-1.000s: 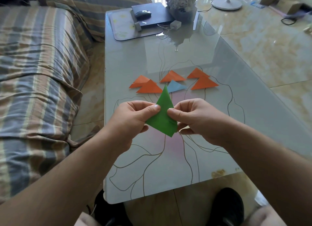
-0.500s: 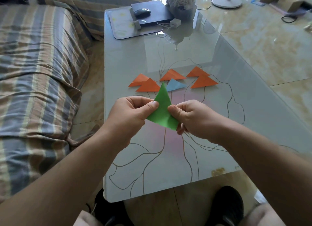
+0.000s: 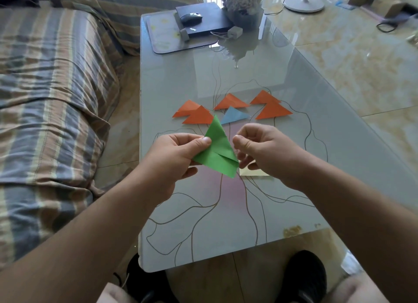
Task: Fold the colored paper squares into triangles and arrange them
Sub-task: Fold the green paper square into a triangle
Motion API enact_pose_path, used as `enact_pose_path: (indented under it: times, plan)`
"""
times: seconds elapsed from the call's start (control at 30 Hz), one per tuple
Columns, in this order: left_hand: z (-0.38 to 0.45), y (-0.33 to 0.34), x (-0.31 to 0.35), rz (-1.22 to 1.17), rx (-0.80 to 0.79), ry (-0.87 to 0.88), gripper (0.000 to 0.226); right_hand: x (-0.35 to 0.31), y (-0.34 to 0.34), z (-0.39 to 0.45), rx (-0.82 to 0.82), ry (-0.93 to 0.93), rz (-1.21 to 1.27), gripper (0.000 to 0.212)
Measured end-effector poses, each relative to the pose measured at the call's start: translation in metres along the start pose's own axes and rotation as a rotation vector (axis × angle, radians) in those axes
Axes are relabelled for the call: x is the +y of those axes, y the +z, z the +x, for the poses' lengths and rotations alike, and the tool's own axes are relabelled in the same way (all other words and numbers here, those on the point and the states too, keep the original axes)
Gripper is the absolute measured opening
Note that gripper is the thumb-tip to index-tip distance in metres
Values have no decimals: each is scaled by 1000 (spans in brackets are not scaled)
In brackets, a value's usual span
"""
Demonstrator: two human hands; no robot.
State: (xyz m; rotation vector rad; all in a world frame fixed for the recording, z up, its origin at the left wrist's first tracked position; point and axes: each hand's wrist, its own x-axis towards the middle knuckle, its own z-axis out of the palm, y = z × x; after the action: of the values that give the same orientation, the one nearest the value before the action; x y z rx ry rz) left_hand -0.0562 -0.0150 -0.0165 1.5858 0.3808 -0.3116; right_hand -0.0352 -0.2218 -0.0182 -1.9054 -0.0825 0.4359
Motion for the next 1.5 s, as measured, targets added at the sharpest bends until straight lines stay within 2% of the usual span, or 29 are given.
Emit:
enact_pose_path:
  times: [0.1, 0.3, 0.43, 0.53, 0.6, 0.67, 0.7, 0.77, 0.83, 0.87, 0.93, 1.0, 1.07, 1.13, 1.17, 1.27, 1.3, 1.4, 1.5]
  plan:
    - [-1, 2, -1, -40, -49, -66, 7, -1, 1, 0, 5, -16, 85, 18]
    - [-1, 4, -3, 2, -103, -61, 8, -4, 3, -3, -87, 88, 192, 16]
    - [-2, 5, -3, 18, -102, -52, 7, -8, 0, -4, -123, 100, 240, 24]
    - [-2, 4, -1, -78, -107, -109, 7, -8, -5, -2, -59, 85, 274, 23]
    - [-2, 4, 0, -191, -112, -195, 8, -8, -10, -1, 59, -36, 218, 11]
    - [-3, 4, 2, -291, -143, -289, 7, -4, -12, -2, 132, -216, 16, 26]
    - [-4, 3, 3, -315, -177, -330, 7, -3, -12, -1, 137, -298, -98, 32]
    - [-6, 3, 4, -343, -260, -389, 19, -1, -9, -1, 120, -396, -221, 26]
    - [-7, 3, 4, -350, -317, -410, 29, 1, -6, -1, 105, -432, -191, 13]
    - [-8, 3, 4, -325, -337, -405, 27, 0, -6, 0, 93, -439, -170, 12]
    - [-5, 0, 3, -120, -288, -306, 23, 0, -9, 0, 72, -460, -233, 24]
    - [1, -5, 3, 120, -135, -113, 47, 0, -12, 0, 60, -438, -443, 27]
    - [5, -11, 6, 211, -59, 83, 59, 1, -11, -1, 40, -349, -670, 18]
    - [7, -16, 4, 299, -96, 277, 52, 3, -5, -3, 18, -267, -740, 11]
    - [8, -17, 2, 423, -131, 377, 45, 4, -1, -4, 1, -243, -737, 11]
    - [5, -12, -8, 981, -156, 637, 35, 3, 7, -6, -62, -228, -686, 20]
    - [4, -9, -11, 1037, -145, 687, 30, 3, 9, -6, -74, -232, -674, 19]
    - [5, -5, -15, 967, -118, 693, 24, 3, 10, -6, -61, -241, -641, 12]
    - [6, -5, -12, 931, -60, 706, 11, 3, 6, -4, -44, -217, -601, 15]
